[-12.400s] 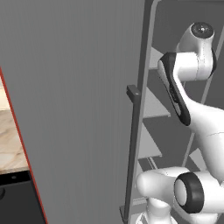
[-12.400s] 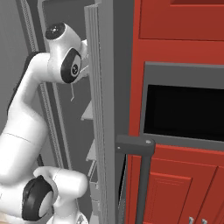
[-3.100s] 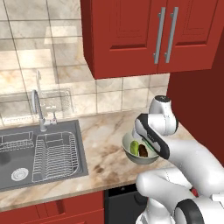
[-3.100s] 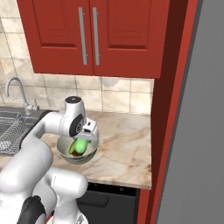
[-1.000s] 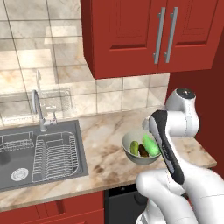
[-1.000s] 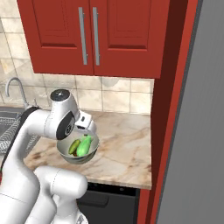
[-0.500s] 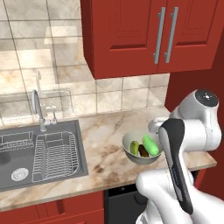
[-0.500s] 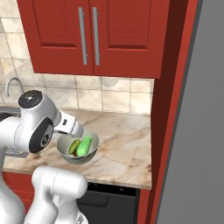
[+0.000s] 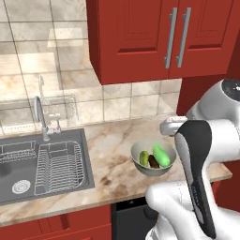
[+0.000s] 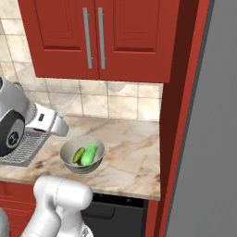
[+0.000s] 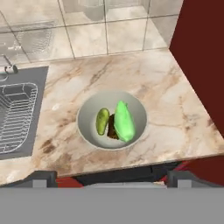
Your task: Take the mango, sweet potato, and corn from the freezer and place them in the bowl on the counter.
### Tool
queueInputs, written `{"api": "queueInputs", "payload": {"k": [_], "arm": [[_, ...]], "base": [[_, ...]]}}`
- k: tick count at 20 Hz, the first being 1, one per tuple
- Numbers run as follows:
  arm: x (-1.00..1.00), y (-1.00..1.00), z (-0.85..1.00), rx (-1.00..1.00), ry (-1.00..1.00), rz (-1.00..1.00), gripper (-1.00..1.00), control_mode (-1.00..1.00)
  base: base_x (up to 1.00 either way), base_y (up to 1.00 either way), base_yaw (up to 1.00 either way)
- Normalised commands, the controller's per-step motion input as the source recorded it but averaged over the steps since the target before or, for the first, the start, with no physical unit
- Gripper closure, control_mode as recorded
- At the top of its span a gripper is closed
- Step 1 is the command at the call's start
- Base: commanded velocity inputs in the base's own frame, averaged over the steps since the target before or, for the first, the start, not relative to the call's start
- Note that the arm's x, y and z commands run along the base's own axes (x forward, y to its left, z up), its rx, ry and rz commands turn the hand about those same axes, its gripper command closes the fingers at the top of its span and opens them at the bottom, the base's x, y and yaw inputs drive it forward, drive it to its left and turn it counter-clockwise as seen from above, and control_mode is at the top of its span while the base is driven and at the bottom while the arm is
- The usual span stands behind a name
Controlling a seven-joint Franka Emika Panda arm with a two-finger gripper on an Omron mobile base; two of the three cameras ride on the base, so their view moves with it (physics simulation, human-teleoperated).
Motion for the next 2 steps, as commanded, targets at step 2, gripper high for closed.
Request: {"api": "queueInputs", "payload": {"k": [2], "arm": [[-0.69,0.0,0.64,0.0,-0.03,0.0,-1.0,-1.0]], "base": [[0.0,0.0,0.0]]}}
